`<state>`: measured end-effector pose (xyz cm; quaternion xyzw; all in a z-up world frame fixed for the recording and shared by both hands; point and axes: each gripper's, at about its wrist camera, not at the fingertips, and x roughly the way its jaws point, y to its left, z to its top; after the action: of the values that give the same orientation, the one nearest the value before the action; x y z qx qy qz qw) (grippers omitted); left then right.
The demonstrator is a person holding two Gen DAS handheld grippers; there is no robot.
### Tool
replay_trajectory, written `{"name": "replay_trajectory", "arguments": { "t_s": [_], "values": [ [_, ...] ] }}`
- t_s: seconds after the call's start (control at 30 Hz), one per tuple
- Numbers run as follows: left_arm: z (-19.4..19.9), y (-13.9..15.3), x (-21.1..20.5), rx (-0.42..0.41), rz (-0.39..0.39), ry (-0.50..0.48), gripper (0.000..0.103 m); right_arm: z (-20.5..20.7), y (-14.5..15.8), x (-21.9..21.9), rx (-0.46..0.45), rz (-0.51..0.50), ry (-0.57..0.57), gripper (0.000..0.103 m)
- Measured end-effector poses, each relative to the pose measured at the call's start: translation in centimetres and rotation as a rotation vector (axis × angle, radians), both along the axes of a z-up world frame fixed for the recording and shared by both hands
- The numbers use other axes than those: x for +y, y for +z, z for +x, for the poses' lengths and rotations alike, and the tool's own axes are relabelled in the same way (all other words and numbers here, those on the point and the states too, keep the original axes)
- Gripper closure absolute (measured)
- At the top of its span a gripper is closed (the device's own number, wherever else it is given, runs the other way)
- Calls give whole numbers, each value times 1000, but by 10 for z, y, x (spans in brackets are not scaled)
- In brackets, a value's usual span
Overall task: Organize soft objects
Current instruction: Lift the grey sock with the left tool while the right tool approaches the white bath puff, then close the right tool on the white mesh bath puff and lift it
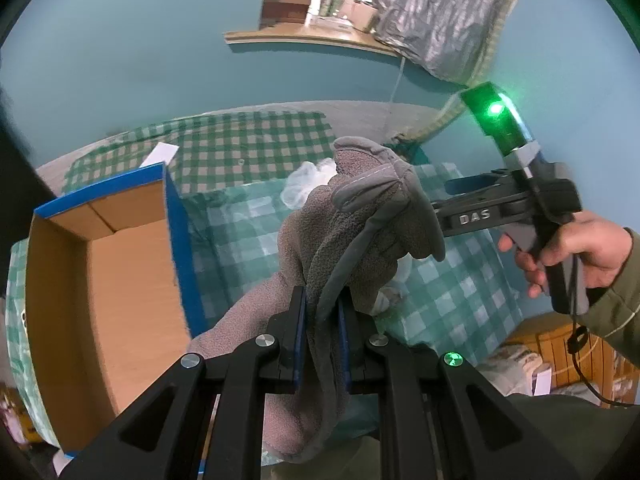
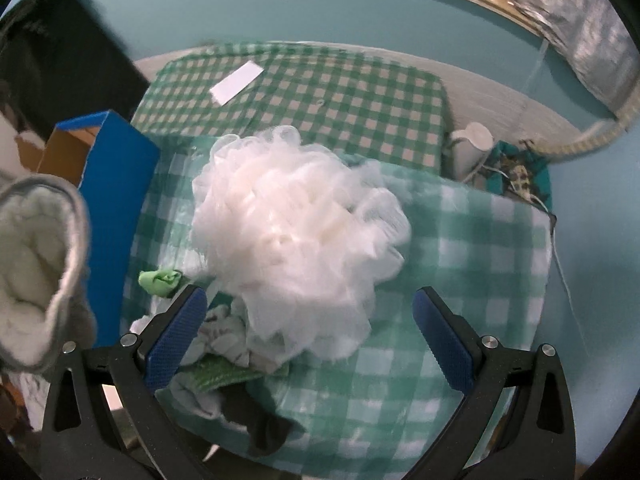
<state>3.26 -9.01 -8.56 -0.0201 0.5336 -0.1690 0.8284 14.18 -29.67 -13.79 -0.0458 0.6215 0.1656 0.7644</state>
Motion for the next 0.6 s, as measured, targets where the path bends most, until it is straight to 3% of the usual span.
{"name": "replay_trajectory", "arguments": {
  "t_s": [0.27,0.6],
  "values": [
    [6,-3,16,1,2,79,89,22,-35,32,48,-54,101,1],
    [10,-5,22,9,-7,116,90,30,-80,52,136,-113,150,1]
  ]
}}
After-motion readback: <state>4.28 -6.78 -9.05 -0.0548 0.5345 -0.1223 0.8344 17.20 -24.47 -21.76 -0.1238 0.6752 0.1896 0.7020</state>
